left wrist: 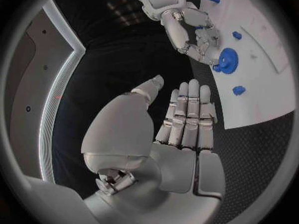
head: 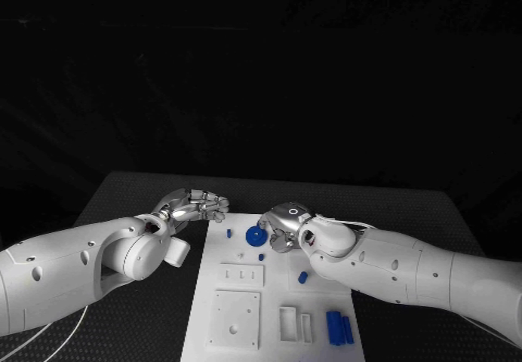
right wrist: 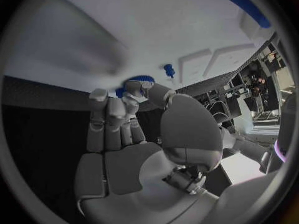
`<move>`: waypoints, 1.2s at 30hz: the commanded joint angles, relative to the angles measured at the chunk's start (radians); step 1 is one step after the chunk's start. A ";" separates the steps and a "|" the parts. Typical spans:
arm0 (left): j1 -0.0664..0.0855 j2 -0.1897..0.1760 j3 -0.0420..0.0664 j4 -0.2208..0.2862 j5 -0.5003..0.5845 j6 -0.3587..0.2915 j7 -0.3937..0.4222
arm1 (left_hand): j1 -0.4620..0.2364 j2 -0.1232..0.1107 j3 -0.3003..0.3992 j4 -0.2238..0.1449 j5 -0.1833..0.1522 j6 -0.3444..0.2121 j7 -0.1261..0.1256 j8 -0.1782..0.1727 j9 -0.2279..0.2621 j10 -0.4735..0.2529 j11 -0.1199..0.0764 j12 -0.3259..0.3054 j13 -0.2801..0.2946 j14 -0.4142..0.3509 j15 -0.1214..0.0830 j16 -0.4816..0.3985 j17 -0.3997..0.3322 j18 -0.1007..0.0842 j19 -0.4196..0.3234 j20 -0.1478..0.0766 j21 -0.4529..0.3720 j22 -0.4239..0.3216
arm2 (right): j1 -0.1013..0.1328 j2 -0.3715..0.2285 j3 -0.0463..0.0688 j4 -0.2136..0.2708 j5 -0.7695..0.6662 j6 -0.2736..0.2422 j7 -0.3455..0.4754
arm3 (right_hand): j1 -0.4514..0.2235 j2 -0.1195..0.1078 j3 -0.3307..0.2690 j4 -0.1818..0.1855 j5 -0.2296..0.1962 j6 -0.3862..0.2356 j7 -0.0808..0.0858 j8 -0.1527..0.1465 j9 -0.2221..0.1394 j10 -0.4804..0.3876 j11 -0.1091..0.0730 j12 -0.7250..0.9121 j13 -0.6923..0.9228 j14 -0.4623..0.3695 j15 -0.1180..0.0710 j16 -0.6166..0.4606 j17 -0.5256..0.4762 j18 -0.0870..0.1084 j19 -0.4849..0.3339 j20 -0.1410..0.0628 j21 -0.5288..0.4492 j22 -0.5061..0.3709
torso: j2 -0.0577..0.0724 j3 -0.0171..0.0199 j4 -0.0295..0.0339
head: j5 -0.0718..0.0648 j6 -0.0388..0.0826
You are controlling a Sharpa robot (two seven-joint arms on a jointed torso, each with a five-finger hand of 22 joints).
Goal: Assemble the parts on the task board
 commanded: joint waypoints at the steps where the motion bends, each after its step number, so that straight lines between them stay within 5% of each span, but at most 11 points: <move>1: 0.001 -0.001 0.001 0.004 -0.003 0.006 0.005 | -0.008 0.001 0.003 -0.006 -0.004 0.005 -0.001 -0.004 0.002 -0.006 0.004 -0.004 0.002 0.005 0.003 -0.005 0.001 0.008 -0.003 0.004 -0.003 0.017 | -0.003 -0.016 -0.002 0.014 0.004 0.010 -0.004 | -0.010 0.002 0.008 -0.002 0.006 0.025 0.016 0.007 -0.001 -0.010 0.008 0.006 -0.002 0.003 0.001 -0.004 0.001 0.046 0.002 0.006 0.004 0.015 | 0.000 0.0002 -0.0013 | 0.000 0.001; 8: 0.001 -0.006 0.001 0.005 -0.004 0.005 0.006 | -0.008 0.001 0.004 -0.007 -0.004 0.005 -0.001 -0.004 0.002 -0.006 0.004 -0.005 0.002 0.005 0.003 -0.005 0.001 0.009 -0.003 0.004 -0.004 0.017 | 0.004 -0.079 0.005 0.068 0.069 -0.128 0.041 | -0.013 -0.006 0.015 -0.004 0.002 0.030 0.017 0.009 0.000 -0.008 0.008 0.008 -0.003 0.004 0.002 -0.005 0.002 0.046 0.005 0.004 0.005 0.014 | 0.000 0.0010 -0.0034 | -0.002 0.004; 14: 0.001 -0.010 0.001 0.004 -0.005 0.004 0.007 | -0.008 0.001 0.004 -0.008 -0.004 0.005 -0.001 -0.005 0.002 -0.006 0.004 -0.004 0.002 0.005 0.003 -0.006 0.002 0.009 -0.003 0.004 -0.004 0.017 | 0.018 -0.149 0.038 0.123 0.213 -0.200 0.127 | -0.014 -0.014 0.007 0.004 -0.063 0.033 0.015 0.011 0.001 -0.006 0.007 0.010 -0.006 0.007 0.000 -0.007 0.003 0.046 0.012 -0.002 0.005 0.012 | -0.001 0.0017 -0.0025 | -0.008 0.012; 17: 0.001 -0.010 0.001 0.001 -0.005 0.006 0.009 | -0.008 0.001 0.005 -0.009 -0.004 0.005 -0.001 -0.005 0.002 -0.006 0.004 -0.004 0.002 0.005 0.003 -0.006 0.002 0.009 -0.003 0.004 -0.004 0.017 | 0.022 -0.188 0.055 0.142 0.279 -0.171 0.166 | -0.019 -0.017 -0.016 0.008 -0.104 0.033 0.014 0.013 0.001 -0.006 0.006 0.011 -0.007 0.007 -0.001 -0.008 0.005 0.046 0.014 -0.004 0.004 0.012 | -0.001 0.0016 -0.0032 | -0.011 0.015; 25: 0.001 -0.011 0.001 -0.017 -0.006 0.024 0.022 | -0.008 0.000 0.007 -0.014 -0.005 0.007 -0.002 -0.005 0.004 -0.004 0.003 -0.003 0.003 0.005 0.003 -0.007 0.003 0.009 -0.003 0.004 -0.003 0.017 | 0.037 -0.297 0.073 0.155 0.521 -0.079 0.309 | -0.032 -0.013 -0.135 0.000 -0.260 0.032 0.014 0.017 0.005 -0.020 0.005 0.011 -0.009 0.001 -0.003 -0.014 0.009 0.046 0.005 -0.008 0.000 0.012 | -0.002 0.0063 -0.0120 | -0.016 0.020; 32: 0.001 -0.006 0.001 -0.038 -0.009 0.032 0.025 | -0.014 0.000 0.013 -0.030 -0.008 0.012 -0.005 -0.005 0.009 0.015 -0.005 0.004 0.010 0.008 0.003 -0.010 0.009 0.008 -0.003 0.004 -0.003 0.017 | 0.039 -0.341 0.075 0.071 0.585 0.038 0.376 | -0.033 0.007 -0.276 -0.033 -0.326 0.023 0.017 0.018 0.009 -0.045 0.009 0.014 -0.006 -0.019 0.001 -0.021 0.016 0.046 -0.026 -0.002 -0.005 0.018 | -0.006 0.0142 -0.0258 | -0.025 0.023; 36: 0.001 -0.004 0.001 -0.046 -0.009 0.033 0.026 | -0.016 0.000 0.014 -0.033 -0.009 0.013 -0.005 -0.006 0.010 0.018 -0.006 0.005 0.011 0.008 0.003 -0.010 0.010 0.008 -0.003 0.004 -0.003 0.017 | 0.036 -0.349 0.075 0.031 0.586 0.064 0.388 | -0.011 0.008 -0.335 -0.035 -0.311 0.020 0.019 0.017 0.010 -0.055 0.010 0.015 -0.006 -0.027 0.003 -0.024 0.019 0.046 -0.041 0.003 -0.007 0.019 | -0.006 0.0211 -0.0328 | -0.026 0.023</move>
